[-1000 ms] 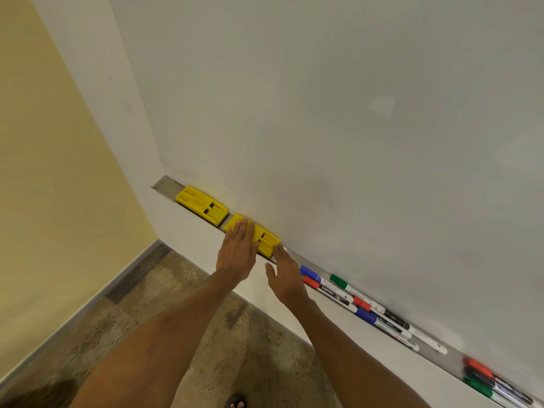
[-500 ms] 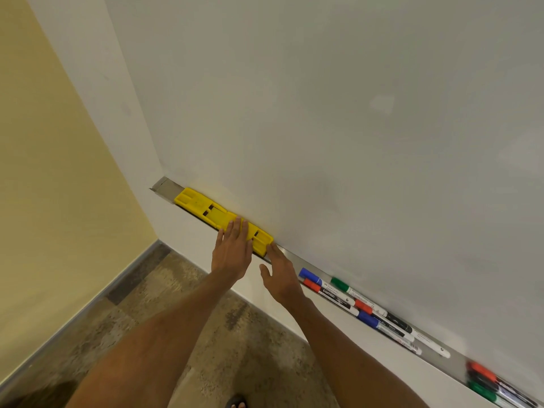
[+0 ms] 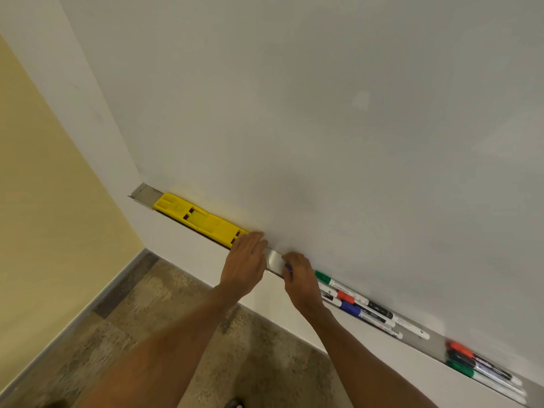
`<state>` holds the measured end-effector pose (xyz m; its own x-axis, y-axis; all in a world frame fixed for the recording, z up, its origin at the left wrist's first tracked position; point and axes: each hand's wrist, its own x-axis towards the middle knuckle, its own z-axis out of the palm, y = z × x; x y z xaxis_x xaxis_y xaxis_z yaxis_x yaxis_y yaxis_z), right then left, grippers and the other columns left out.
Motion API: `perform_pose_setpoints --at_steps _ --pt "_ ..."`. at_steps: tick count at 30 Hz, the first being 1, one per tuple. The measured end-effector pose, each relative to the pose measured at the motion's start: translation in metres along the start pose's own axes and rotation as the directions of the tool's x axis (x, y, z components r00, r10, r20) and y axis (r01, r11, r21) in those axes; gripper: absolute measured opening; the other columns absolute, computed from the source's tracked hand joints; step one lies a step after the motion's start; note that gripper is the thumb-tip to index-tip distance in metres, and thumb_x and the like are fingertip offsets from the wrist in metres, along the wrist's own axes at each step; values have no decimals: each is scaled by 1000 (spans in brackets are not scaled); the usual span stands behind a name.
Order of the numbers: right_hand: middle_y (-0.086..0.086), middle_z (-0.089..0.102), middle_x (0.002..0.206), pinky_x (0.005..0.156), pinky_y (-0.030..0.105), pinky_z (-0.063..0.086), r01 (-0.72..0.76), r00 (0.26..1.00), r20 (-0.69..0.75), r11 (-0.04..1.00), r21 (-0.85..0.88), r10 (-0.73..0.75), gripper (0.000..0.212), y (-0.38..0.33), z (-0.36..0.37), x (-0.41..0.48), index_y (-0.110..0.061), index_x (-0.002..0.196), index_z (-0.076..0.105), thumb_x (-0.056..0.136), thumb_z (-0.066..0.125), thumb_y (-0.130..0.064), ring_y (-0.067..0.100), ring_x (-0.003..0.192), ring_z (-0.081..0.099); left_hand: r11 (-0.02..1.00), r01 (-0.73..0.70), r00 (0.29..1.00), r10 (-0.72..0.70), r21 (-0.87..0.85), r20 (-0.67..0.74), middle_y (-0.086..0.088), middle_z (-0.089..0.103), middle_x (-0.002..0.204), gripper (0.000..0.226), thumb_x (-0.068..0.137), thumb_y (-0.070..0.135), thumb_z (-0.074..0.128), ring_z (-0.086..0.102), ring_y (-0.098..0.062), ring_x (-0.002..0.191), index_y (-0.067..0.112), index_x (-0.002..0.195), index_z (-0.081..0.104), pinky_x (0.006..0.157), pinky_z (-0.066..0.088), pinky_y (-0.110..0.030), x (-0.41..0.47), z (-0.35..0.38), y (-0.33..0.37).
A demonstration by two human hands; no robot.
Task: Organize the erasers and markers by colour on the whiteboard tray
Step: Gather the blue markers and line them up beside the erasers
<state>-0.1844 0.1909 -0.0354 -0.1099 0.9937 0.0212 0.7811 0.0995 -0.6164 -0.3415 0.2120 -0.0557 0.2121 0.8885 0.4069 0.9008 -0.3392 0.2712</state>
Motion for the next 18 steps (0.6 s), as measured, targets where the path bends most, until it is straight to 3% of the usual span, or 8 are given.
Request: perform_pose_setpoints --at_steps 8,13,18 --pt "8 59 121 98 32 44 -81 993 65 966 -244 100 31 25 -25 -15 -14 118 55 89 58 -25 22 110 54 989 96 987 -80 -110 139 -6 69 106 22 86 19 62 65 -23 96 11 107 63 84 54 -32 -4 12 30" --pt "5 57 126 103 34 37 -19 989 126 921 -389 74 41 30 -30 -23 -19 126 49 87 61 -28 21 119 48 948 234 961 -192 -215 199 -6 64 120 30 95 26 50 59 -19 110 11 121 58 92 49 -30 -9 14 48" --pt "7 55 128 104 36 35 -5 984 157 893 -451 85 45 29 -31 -23 -19 128 46 87 62 -23 24 121 46 870 380 917 -310 -314 249 -5 61 120 30 97 26 46 57 -16 107 14 124 54 86 45 -20 -15 18 54"
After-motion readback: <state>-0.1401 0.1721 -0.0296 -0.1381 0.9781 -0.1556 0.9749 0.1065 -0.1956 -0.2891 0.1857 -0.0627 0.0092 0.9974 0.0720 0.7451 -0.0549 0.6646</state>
